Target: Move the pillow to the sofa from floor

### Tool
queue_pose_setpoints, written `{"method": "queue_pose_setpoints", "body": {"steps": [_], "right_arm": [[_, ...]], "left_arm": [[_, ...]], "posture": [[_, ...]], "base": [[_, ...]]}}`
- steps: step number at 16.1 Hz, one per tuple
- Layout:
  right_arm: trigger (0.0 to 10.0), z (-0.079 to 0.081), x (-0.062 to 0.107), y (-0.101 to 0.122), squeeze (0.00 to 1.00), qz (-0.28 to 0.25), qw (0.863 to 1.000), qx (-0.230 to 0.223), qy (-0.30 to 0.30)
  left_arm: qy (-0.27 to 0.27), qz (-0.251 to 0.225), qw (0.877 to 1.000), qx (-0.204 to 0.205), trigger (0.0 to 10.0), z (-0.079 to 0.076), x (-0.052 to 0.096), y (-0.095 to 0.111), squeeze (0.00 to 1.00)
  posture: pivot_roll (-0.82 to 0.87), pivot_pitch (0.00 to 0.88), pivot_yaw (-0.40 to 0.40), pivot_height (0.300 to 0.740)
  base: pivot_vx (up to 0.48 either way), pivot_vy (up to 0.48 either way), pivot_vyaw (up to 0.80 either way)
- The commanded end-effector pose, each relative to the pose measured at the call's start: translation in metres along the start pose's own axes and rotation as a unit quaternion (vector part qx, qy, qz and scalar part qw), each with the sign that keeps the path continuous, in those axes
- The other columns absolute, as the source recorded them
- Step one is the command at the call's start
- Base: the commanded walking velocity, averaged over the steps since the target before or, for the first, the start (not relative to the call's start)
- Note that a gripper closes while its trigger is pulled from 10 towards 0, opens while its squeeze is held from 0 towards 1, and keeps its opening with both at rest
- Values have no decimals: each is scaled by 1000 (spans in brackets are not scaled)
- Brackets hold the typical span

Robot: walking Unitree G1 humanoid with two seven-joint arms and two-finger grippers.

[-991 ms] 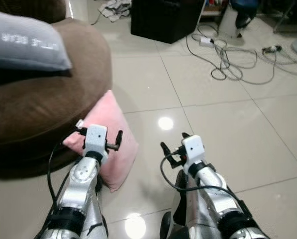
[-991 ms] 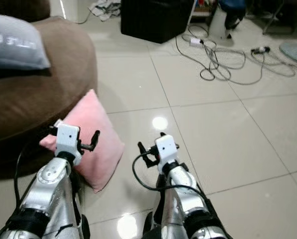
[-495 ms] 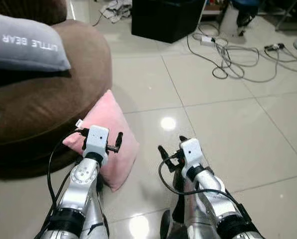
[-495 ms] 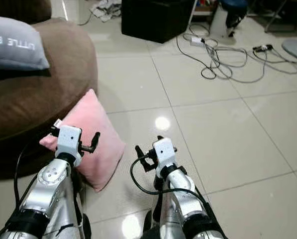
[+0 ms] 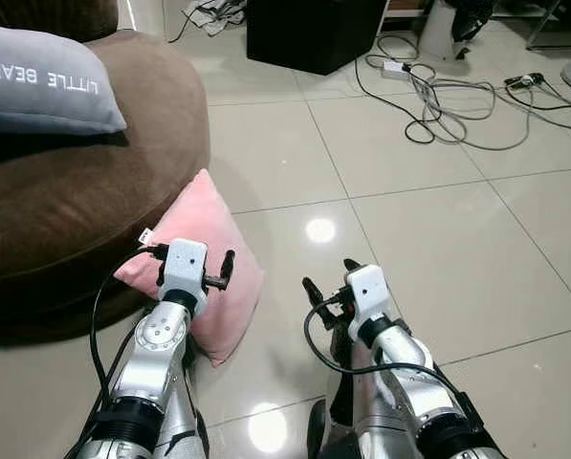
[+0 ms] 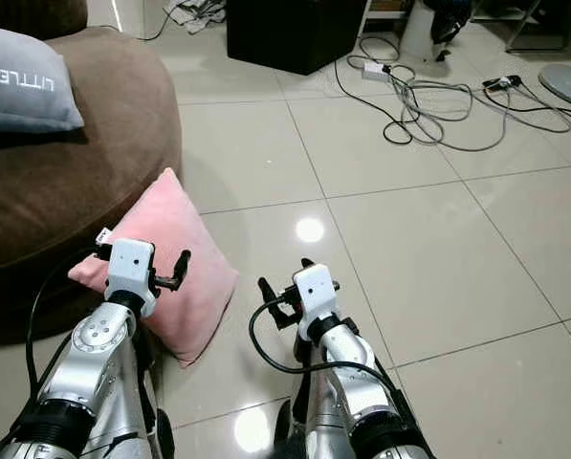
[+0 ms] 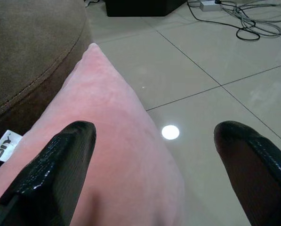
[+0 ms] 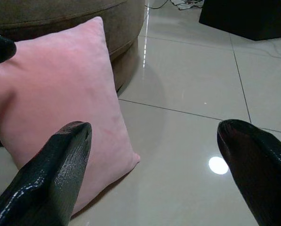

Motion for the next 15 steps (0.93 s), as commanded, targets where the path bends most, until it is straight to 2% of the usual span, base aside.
{"method": "queue_pose_setpoints", "body": {"steps": [1,2,3,4,6,11,14,15], "right_arm": [[10000,-1,2,-3,212,9,1000,2,3],[10000,-1,2,-3,212,9,1000,2,4],[10000,-1,1,-2,212,10,1000,3,5],[10000,-1,1,-2,208,9,1000,4,7],[10000,0,1,-1,212,9,1000,4,10],[10000,2,0,-1,212,7,1000,2,15],[10000,2,1,-1,212,9,1000,1,16],[10000,2,1,-1,212,9,1000,1,16]], "left_arm": [[-4,7,1000,5,10000,-3,-1,-1,1000],[-7,8,1000,4,10000,-3,-1,-2,1000],[-11,13,1000,-3,10000,-4,-1,-3,318],[-4,13,1000,-4,10000,-3,-1,-3,0],[6,16,1000,-2,10000,1,-1,-3,0],[13,15,1000,-2,10000,4,-2,-2,0],[9,14,1000,2,10000,1,-2,-1,0],[8,14,1000,0,10000,0,-2,-2,0]], "posture": [[70,173,-115,471],[73,171,-117,471],[77,170,-119,471],[79,169,-120,471],[83,169,-122,471],[85,171,-119,471],[80,172,-118,471],[77,173,-118,471]], "base": [[0,0,0],[0,0,0],[0,0,0],[0,0,0],[0,0,0],[474,0,0],[91,435,0],[0,0,0]]}}
Point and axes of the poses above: a point about 5 cm out from each wrist's last joint towards the gripper, its own x axis pointing back from the gripper into the wrist, its own y axis along the axis of the wrist's last joint, z = x × y, the point moved 3 cm from there along -x, pointing out of the wrist towards the gripper, and after that the axes turned 3 degrees about x, right-handed, at the moved point
